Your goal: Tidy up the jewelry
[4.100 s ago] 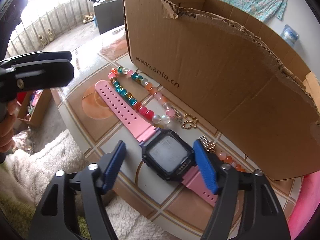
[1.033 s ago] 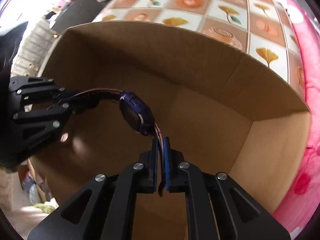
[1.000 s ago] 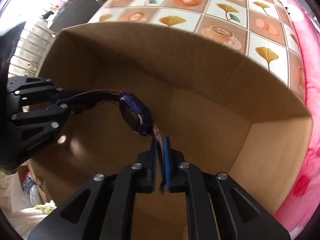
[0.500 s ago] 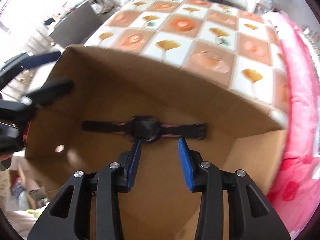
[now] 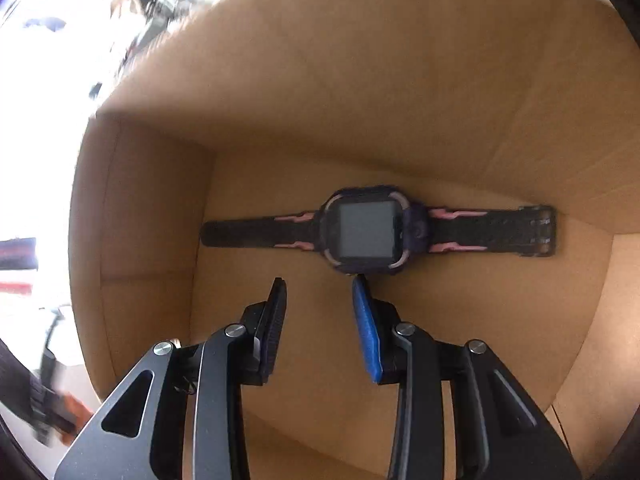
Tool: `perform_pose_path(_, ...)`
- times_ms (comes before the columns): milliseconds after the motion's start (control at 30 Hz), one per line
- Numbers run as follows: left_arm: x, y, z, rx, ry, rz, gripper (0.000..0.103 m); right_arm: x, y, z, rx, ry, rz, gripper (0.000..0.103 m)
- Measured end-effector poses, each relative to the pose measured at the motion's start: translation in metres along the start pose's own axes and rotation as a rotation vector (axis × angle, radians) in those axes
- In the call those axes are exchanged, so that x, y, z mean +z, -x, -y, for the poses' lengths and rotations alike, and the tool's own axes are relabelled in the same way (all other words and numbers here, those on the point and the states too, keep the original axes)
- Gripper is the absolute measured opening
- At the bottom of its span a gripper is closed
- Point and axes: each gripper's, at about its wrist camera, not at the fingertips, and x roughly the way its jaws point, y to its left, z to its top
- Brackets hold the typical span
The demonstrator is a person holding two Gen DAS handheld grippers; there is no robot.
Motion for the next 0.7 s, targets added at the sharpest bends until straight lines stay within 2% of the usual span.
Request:
perform_pose_path(133,-0.047,-0.003,-0.029,0.056,0.074,-0.062,0.087,-0.007,0.01,-0.003,-0.021,-0.032,0.025,0.034)
perform_pose_path(200,-0.061,-0.003,-0.031,0.045,0.075,-0.074,0.087,-0.015,0.029,-0.012,-0.059,-0.013,0.051,0.034)
perform_pose_path(267,-0.07,-0.006,-0.027,0.026,0.053,-0.07,0.087,-0.031,0.058,-0.031,-0.108,0.05,0.111,0.034)
perform_pose_path(333,-0.076,-0.01,-0.014,0.004,0.005,-0.076,0.087,-0.064,0.099,-0.062,-0.167,0.145,0.22,0.04)
perform_pose_path(400,-0.087,-0.017,-0.001,-0.012,-0.037,-0.099,0.087,-0.098,0.132,-0.088,-0.209,0.232,0.333,0.06)
perform_pose_path(433,-0.091,-0.023,0.007,-0.025,-0.055,-0.116,0.087,-0.123,0.148,-0.101,-0.235,0.279,0.403,0.066)
perform_pose_path(500,-0.101,-0.036,0.022,-0.05,-0.089,-0.151,0.087,-0.172,0.171,-0.119,-0.295,0.365,0.536,0.085)
perform_pose_path(533,-0.104,-0.04,0.027,-0.048,-0.098,-0.162,0.087,-0.203,0.174,-0.13,-0.341,0.397,0.599,0.09)
perform_pose_path(567,-0.108,-0.046,0.033,-0.041,-0.115,-0.174,0.087,-0.215,0.18,-0.131,-0.369,0.402,0.629,0.097)
perform_pose_path(633,-0.115,-0.055,0.042,-0.015,-0.163,-0.186,0.087,-0.253,0.17,-0.133,-0.447,0.395,0.68,0.097)
perform_pose_path(700,-0.119,-0.059,0.052,0.035,-0.231,-0.178,0.087,-0.272,0.155,-0.122,-0.497,0.376,0.656,0.097)
